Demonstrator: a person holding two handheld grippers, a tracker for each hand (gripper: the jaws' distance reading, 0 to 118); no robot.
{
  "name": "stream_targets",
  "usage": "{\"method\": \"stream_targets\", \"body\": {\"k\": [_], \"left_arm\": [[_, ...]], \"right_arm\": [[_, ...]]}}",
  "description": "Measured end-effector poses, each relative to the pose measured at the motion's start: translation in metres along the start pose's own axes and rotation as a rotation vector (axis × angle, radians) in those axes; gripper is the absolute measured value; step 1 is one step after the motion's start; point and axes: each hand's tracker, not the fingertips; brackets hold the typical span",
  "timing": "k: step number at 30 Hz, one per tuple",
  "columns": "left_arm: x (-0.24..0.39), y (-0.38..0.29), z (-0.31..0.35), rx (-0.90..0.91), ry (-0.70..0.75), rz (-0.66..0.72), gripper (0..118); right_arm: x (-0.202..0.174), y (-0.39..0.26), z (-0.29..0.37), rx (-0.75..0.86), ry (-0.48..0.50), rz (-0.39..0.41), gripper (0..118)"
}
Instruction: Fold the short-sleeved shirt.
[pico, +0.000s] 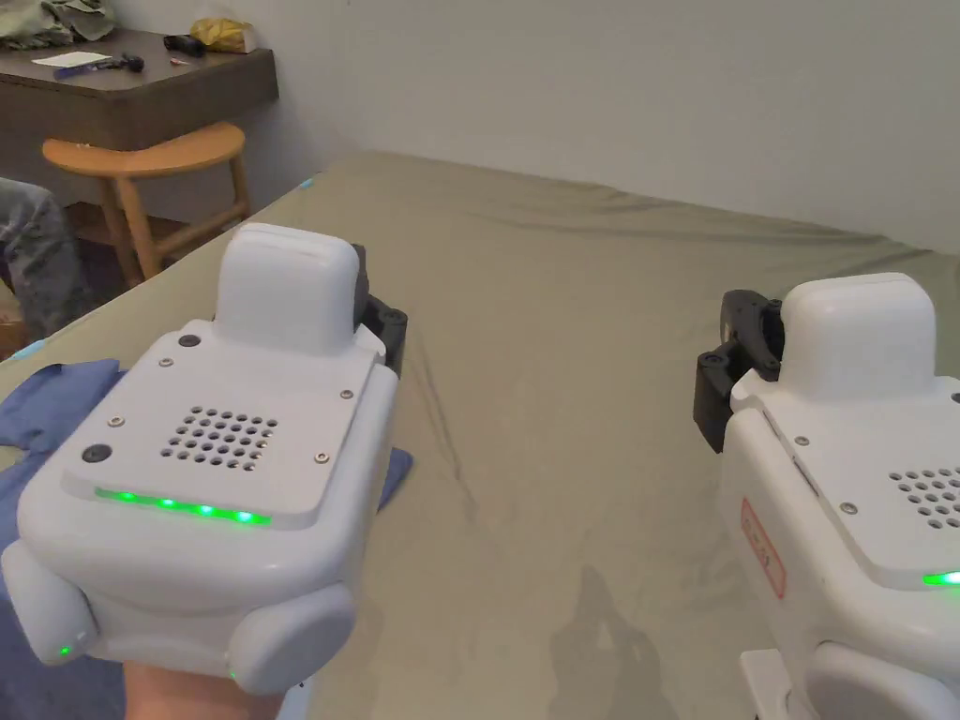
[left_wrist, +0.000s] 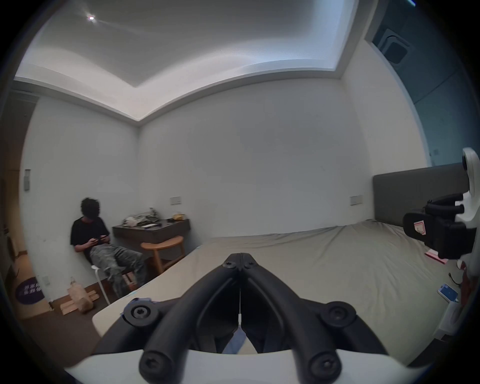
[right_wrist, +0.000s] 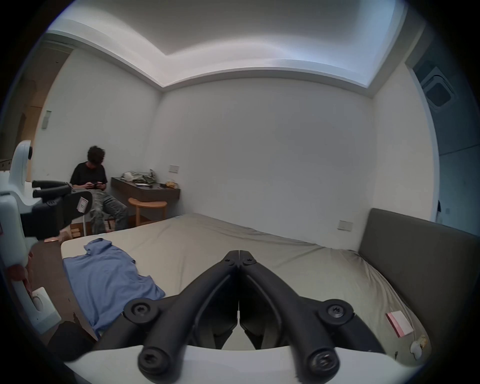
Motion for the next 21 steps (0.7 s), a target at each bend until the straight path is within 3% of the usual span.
{"method": "stream_targets", "body": {"k": [4,11,21], "left_arm": [[-0.040,-0.001,0.015,-0.010,0.131,-0.026,0],[-0.087,-0.023,0.039,-0.080,0.298,-0.054,0],[-0.106,-0.044,0.022,-0.149,0.301,-0.020,0]], "right_arm": [[-0.029,0.009,-0.012,0.003,0.130,-0.023,1],[-0.074,0.013,-0.020,0.026,0.209,0.013,1],[-0.095,0.003,-0.039,-0.017,0.282,0.003,1]]}}
